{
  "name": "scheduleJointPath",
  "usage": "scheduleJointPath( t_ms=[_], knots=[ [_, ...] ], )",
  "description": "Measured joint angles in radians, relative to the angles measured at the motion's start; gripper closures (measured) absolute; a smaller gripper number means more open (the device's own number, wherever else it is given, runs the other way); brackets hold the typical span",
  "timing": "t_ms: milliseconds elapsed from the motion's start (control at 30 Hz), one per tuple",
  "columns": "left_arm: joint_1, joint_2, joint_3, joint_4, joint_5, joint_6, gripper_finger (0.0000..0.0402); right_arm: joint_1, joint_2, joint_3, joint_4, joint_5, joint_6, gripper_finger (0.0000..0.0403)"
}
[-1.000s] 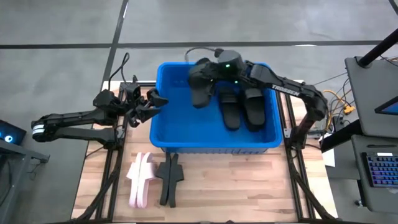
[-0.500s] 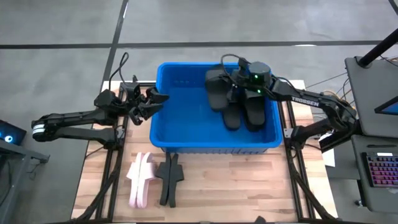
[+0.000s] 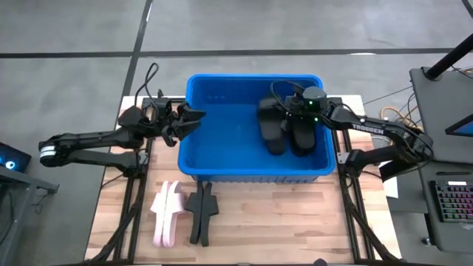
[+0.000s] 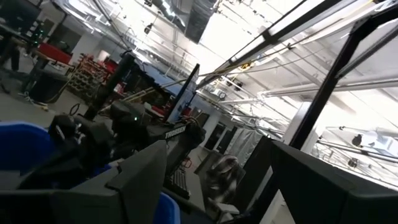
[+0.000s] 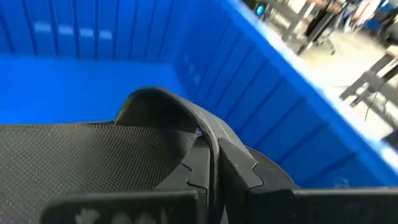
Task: Pick and place slides into bin
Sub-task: Put the right black slide into the bin
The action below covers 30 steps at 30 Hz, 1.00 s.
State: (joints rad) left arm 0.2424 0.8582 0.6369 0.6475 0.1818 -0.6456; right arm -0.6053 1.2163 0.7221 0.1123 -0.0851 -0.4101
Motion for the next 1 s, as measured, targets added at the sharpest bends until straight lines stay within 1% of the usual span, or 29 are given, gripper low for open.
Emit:
scheduleJointPath(
  t_ms=[133,267,467,700,900,1000],
  knots=[
    [0.000,0.007,0.000,0.002,-0.012,0.000,0.0132,-0.035,0.031,-0.016,0.008,-0.009,-0.010,0.0392],
    [0.000,0.013,0.000,0.002,-0.012,-0.001,0.0132,-0.072,0.074,-0.020,0.000,-0.072,-0.044,0.0392],
    [0.000,0.013,0.000,0.003,-0.034,-0.002,0.0132,-0.099,0.128,-0.004,0.003,-0.122,-0.077,0.0392],
    [0.000,0.012,0.000,0.003,-0.037,-0.003,0.0132,-0.111,0.147,-0.002,-0.007,-0.129,-0.122,0.0390],
    [0.000,0.012,0.000,0.003,-0.040,-0.003,0.0132,-0.129,0.141,-0.002,-0.061,-0.129,-0.097,0.0388],
    [0.000,0.012,0.000,0.000,-0.041,-0.003,0.0132,-0.130,0.139,-0.002,-0.094,-0.119,-0.095,0.0378]
  ],
)
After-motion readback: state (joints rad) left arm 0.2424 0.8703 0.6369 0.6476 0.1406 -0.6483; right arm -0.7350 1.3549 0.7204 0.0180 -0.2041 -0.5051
